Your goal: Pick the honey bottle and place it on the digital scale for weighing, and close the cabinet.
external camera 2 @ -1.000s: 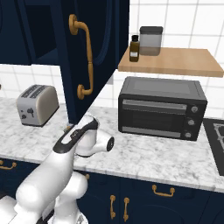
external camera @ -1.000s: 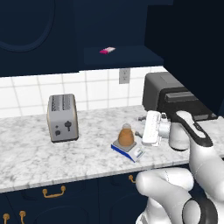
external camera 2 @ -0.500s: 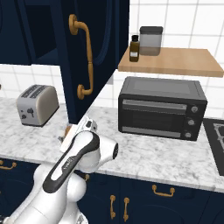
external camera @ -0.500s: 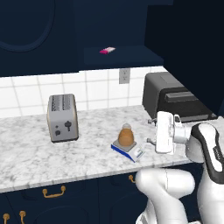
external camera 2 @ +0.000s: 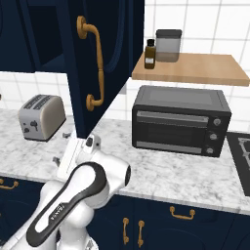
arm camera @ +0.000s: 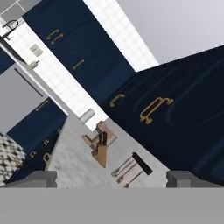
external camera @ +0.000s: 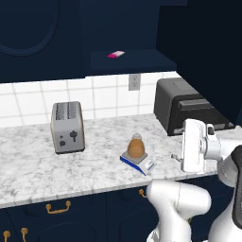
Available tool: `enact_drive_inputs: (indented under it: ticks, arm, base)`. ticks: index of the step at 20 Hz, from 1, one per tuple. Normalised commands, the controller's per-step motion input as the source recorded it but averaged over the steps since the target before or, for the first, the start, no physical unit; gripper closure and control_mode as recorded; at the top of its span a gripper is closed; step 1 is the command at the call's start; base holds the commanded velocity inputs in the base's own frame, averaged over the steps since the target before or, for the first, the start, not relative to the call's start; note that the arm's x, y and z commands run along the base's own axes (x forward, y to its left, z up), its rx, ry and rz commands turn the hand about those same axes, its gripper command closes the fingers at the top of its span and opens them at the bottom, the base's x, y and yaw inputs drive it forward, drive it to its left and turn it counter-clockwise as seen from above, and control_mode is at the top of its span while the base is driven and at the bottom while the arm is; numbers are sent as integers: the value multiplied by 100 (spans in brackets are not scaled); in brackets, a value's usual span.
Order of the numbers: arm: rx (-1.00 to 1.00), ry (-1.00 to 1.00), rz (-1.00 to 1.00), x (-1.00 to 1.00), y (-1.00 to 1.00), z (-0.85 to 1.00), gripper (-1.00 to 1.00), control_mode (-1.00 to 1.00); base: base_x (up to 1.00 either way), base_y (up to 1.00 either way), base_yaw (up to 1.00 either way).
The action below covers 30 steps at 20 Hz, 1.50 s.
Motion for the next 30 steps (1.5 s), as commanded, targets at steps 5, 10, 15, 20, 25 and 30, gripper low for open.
enact_drive_inputs:
  ticks: [5, 10, 15, 20, 25, 30]
  arm:
    - [-3, -42, -4, -96, 0, 40, -100, -100]
    - [0, -31, -8, -71, -18, 37, -100, -100]
    - [2, -21, -6, -65, -34, 25, -100, -100]
    - [0, 4, 0, -10, -53, -38, -100, -100]
    - [12, 6, 0, 3, -77, 29, -100, -100]
    - [7, 0, 0, 7, -88, 50, -100, -100]
  base:
    - [0, 0, 0]
    - [0, 0, 0]
    - [0, 0, 0]
    - [0, 0, 0]
    - [0, 0, 0]
    - [0, 0, 0]
